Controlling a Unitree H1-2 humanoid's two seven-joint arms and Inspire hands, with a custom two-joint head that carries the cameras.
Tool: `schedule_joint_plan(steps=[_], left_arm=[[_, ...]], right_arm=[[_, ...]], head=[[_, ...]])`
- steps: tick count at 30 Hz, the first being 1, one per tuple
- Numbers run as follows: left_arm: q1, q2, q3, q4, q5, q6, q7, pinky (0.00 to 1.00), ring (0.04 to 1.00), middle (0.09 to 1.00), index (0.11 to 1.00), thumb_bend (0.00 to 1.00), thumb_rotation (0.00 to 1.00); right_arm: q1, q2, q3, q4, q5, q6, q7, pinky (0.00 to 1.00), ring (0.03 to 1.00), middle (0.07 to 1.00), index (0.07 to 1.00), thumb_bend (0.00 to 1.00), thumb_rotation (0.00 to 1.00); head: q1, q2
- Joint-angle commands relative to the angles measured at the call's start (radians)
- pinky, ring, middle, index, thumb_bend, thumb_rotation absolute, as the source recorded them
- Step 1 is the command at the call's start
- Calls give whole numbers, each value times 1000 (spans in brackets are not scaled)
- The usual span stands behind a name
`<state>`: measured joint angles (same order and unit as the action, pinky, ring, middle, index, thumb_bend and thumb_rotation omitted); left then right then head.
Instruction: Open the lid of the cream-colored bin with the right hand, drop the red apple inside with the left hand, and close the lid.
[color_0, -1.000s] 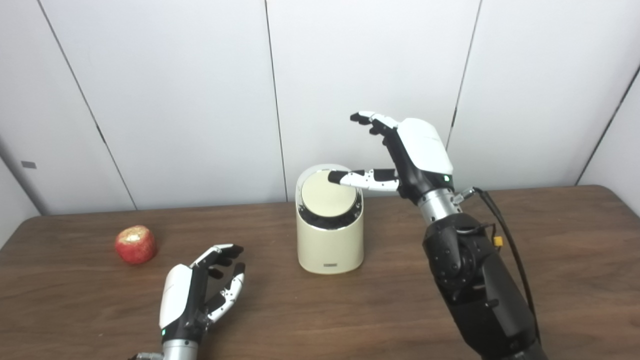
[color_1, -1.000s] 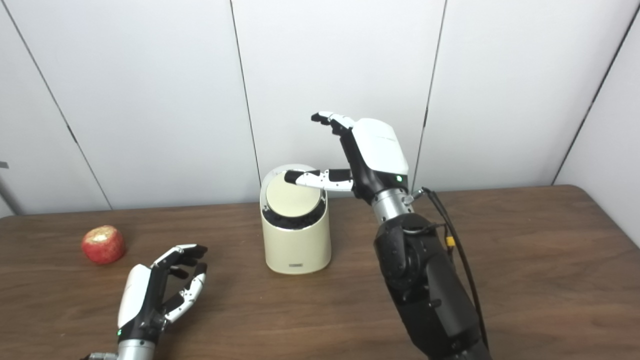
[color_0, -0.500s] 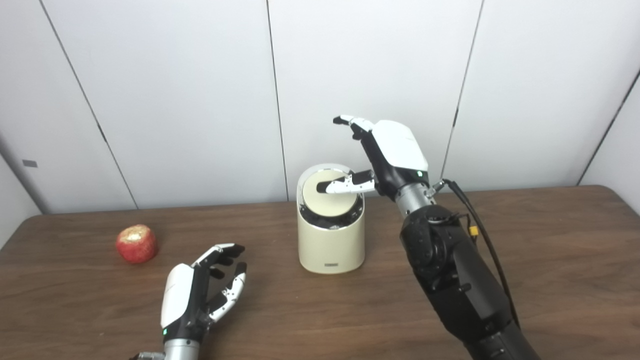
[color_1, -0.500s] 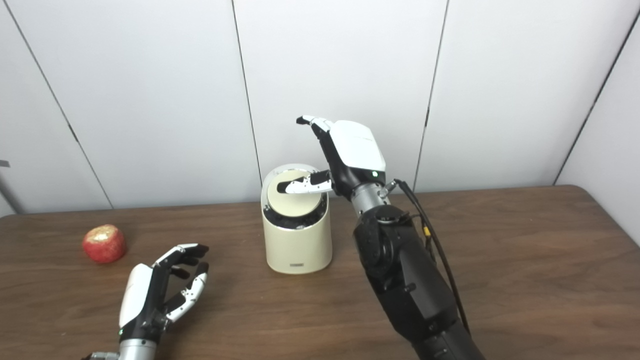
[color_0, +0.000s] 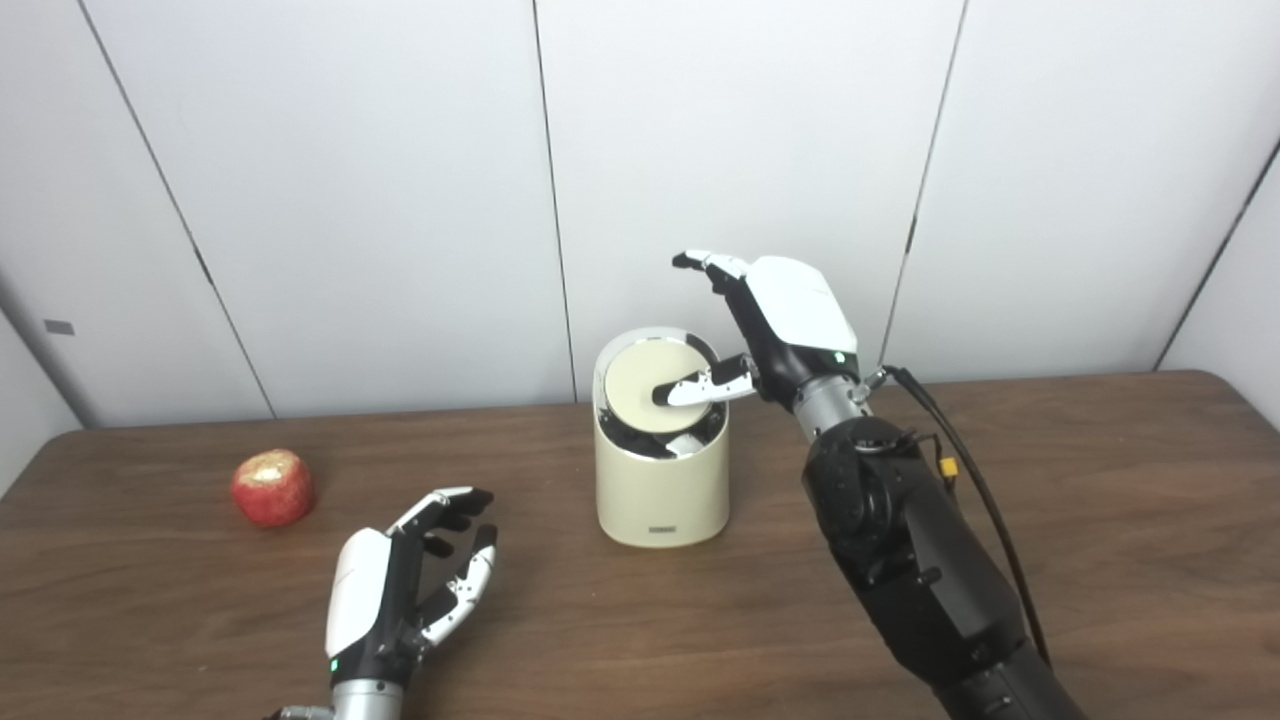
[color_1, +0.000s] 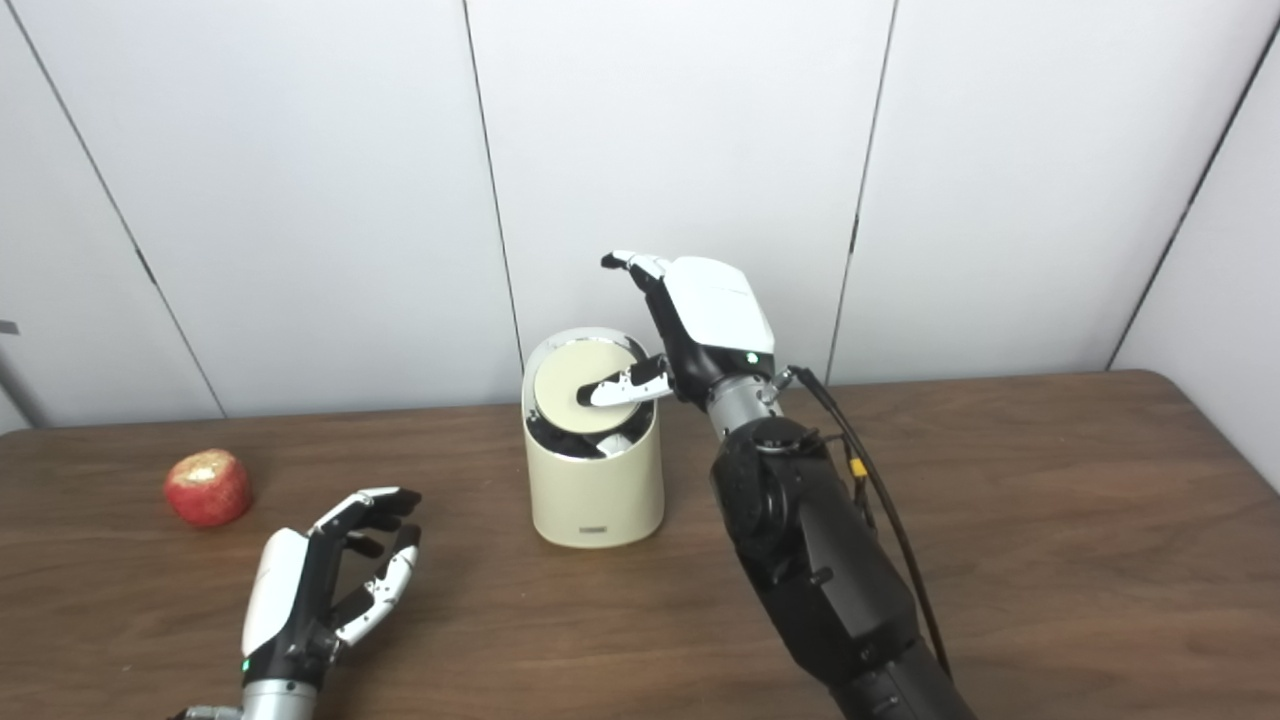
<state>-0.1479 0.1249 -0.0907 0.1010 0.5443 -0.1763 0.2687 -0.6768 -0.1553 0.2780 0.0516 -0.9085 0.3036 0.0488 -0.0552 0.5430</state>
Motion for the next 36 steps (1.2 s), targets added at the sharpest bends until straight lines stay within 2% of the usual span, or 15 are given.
schedule_joint_plan(steps=[1,5,13,21,30,36], left_arm=[[3,-14,-8,-5,0,-14,15,563,670,698,701,265,429],[3,-15,-8,-5,4,-9,14,559,667,697,701,269,439],[4,-19,-8,-10,-1,-7,12,549,662,696,698,274,441],[5,-22,-13,-16,15,-9,18,542,657,691,693,271,447],[3,-35,-20,-27,25,9,17,546,661,694,695,262,422],[0,-47,-24,-23,38,14,23,541,660,695,694,265,430]], right_arm=[[-40,-9,-1,-21,-9,-13,-23,565,759,845,822,924,272],[-35,-14,-1,-22,-5,-14,-22,529,745,851,822,936,219],[-25,-31,5,-29,-7,-2,9,621,814,885,853,973,142],[-10,-43,27,-19,-39,9,6,740,840,874,862,971,177],[-5,-62,63,-13,-106,16,13,777,855,888,873,950,193],[0,-57,74,-11,-136,17,7,751,848,886,869,913,268]], head=[[-1,1],[-1,1],[2,9],[6,16],[13,17],[17,11]])
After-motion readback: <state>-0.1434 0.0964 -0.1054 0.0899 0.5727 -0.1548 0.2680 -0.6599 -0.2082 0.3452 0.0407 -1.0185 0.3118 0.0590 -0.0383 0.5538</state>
